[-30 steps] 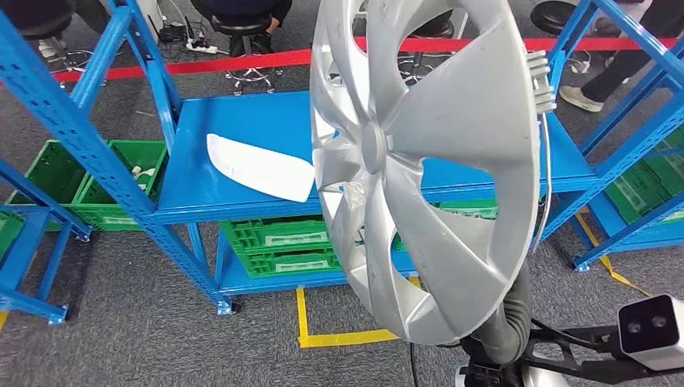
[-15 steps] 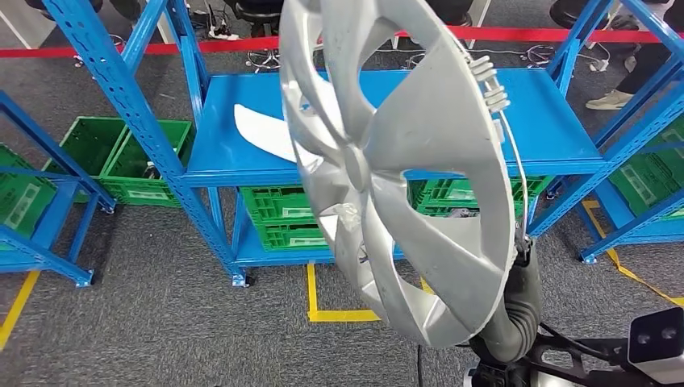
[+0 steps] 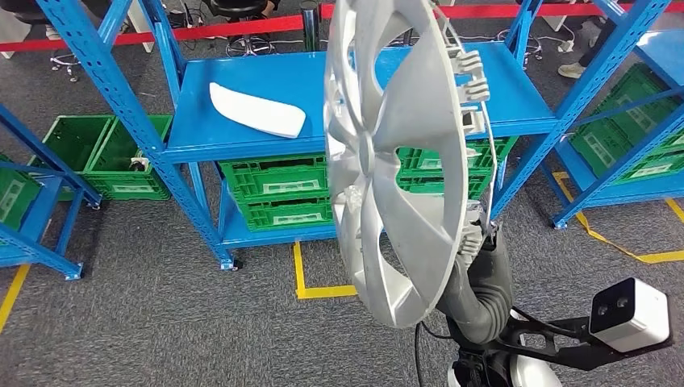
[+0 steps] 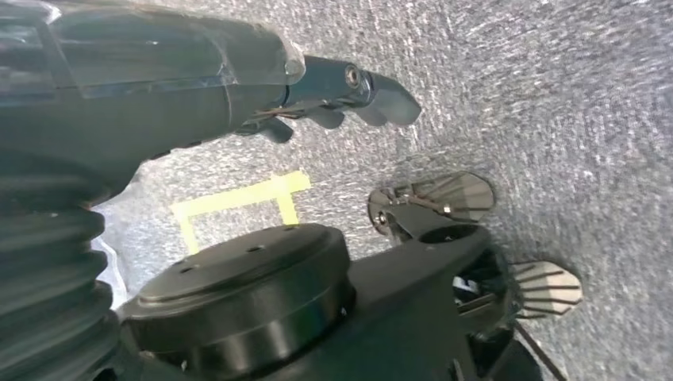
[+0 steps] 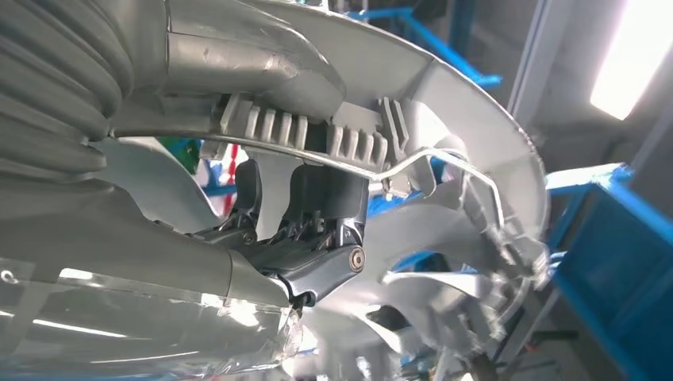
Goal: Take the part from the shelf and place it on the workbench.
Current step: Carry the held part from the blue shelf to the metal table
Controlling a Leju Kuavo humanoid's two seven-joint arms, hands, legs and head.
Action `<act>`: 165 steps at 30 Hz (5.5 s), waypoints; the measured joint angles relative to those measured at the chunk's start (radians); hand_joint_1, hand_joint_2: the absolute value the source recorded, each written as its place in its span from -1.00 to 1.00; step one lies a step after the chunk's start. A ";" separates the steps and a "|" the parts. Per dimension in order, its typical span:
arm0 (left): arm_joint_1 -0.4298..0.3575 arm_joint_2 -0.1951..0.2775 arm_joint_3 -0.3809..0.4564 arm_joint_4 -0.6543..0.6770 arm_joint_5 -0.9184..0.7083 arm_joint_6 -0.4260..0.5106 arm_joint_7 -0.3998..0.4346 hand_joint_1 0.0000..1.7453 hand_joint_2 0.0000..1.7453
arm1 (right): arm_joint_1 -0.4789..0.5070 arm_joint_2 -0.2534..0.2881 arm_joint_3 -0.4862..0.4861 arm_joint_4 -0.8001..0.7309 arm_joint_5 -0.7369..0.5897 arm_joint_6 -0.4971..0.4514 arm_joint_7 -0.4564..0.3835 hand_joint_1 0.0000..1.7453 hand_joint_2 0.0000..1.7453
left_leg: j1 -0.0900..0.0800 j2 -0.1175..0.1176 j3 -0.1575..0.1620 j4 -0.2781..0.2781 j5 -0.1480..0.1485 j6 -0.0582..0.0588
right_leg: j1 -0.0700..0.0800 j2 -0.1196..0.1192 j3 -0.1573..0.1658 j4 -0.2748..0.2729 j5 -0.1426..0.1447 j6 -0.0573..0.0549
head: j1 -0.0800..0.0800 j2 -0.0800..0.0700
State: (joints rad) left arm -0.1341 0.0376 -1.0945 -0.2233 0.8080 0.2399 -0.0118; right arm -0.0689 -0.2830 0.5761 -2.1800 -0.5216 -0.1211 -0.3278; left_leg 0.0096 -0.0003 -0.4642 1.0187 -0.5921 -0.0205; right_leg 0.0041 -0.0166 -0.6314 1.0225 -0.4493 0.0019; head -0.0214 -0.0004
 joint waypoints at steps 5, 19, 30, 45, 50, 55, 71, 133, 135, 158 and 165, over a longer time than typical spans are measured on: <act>0.003 -0.011 0.000 0.000 0.001 0.000 0.000 -1.00 1.00 | 0.005 0.000 0.006 -0.004 0.001 -0.001 0.002 1.00 1.00 | 0.006 0.000 -0.043 -0.020 0.039 0.039 | -0.006 0.007 -0.033 0.076 -0.090 0.031 | 0.006 0.000; 0.005 -0.041 -0.001 0.001 -0.035 -0.027 0.023 -1.00 1.00 | 0.012 -0.032 0.026 -0.071 0.068 -0.099 0.088 1.00 1.00 | 0.000 0.006 -0.197 0.020 0.127 -0.005 | -0.010 0.012 0.204 -0.095 -0.109 -0.009 | 0.015 0.000; 0.004 -0.041 -0.001 0.001 -0.027 -0.015 0.008 -1.00 1.00 | -0.001 -0.036 0.031 -0.087 0.061 -0.098 0.111 1.00 1.00 | -0.002 0.000 -0.253 0.271 0.004 -0.003 | 0.006 0.008 0.156 -0.073 -0.082 -0.029 | -0.005 0.000; 0.005 -0.040 -0.001 0.002 -0.025 -0.013 0.016 -1.00 1.00 | -0.015 -0.046 0.036 -0.092 0.047 -0.082 0.118 1.00 1.00 | -0.014 -0.001 -0.082 -0.007 0.072 0.036 | 0.014 0.007 0.127 -0.042 -0.086 -0.013 | -0.005 0.000; 0.009 -0.056 -0.001 0.002 -0.027 -0.012 0.024 -1.00 1.00 | -0.020 -0.079 0.037 -0.101 0.038 -0.099 0.160 1.00 1.00 | 0.000 0.001 -0.089 -0.001 0.061 0.031 | -0.051 0.016 0.090 0.006 -0.081 0.066 | 0.022 0.000; 0.008 -0.056 -0.001 0.002 -0.026 -0.012 0.026 -1.00 1.00 | -0.019 -0.082 0.037 -0.101 0.040 -0.100 0.160 1.00 1.00 | 0.001 0.004 -0.090 -0.002 0.059 0.021 | -0.049 0.019 0.100 -0.028 -0.077 0.059 | 0.012 0.000; 0.008 -0.057 -0.001 0.002 -0.026 -0.012 0.024 -1.00 1.00 | -0.025 -0.083 0.039 -0.101 0.047 -0.095 0.160 1.00 1.00 | 0.001 0.002 -0.090 -0.005 0.057 0.015 | -0.049 0.018 0.105 -0.033 -0.080 0.054 | 0.012 0.000; 0.005 -0.068 -0.001 0.002 -0.021 -0.013 0.023 -1.00 1.00 | -0.057 -0.094 0.051 -0.108 0.074 -0.070 0.174 1.00 1.00 | 0.002 0.005 -0.263 0.254 -0.031 -0.010 | -0.017 -0.014 0.084 -0.037 -0.059 -0.017 | 0.025 0.000; 0.005 -0.067 0.000 0.002 -0.021 -0.013 0.023 -1.00 1.00 | -0.057 -0.094 0.051 -0.108 0.074 -0.071 0.174 1.00 1.00 | 0.009 0.010 -0.255 0.235 0.005 -0.019 | -0.021 -0.035 0.088 -0.033 -0.065 -0.010 | 0.018 0.000; 0.008 -0.070 -0.001 0.002 -0.021 -0.012 0.023 -1.00 1.00 | -0.059 -0.097 0.051 -0.109 0.073 -0.069 0.174 1.00 1.00 | -0.013 -0.084 -0.163 0.027 0.098 0.016 | -0.010 0.053 0.085 -0.013 -0.077 -0.016 | 0.065 0.000; 0.004 -0.067 -0.001 0.002 -0.021 -0.012 0.020 -1.00 1.00 | -0.058 -0.097 0.051 -0.109 0.072 -0.068 0.175 1.00 1.00 | 0.007 0.007 -0.267 0.257 -0.005 -0.025 | -0.015 -0.022 0.095 -0.028 -0.072 -0.018 | 0.025 0.000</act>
State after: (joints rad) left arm -0.1297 -0.0297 -1.0950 -0.2213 0.7870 0.2277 0.0085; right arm -0.1269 -0.3799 0.6275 -2.2886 -0.4492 -0.1896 -0.1533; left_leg 0.0167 0.0066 -0.7317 1.2760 -0.5975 -0.0457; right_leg -0.0113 -0.0382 -0.5363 0.9942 -0.5211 -0.0163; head 0.0041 -0.0004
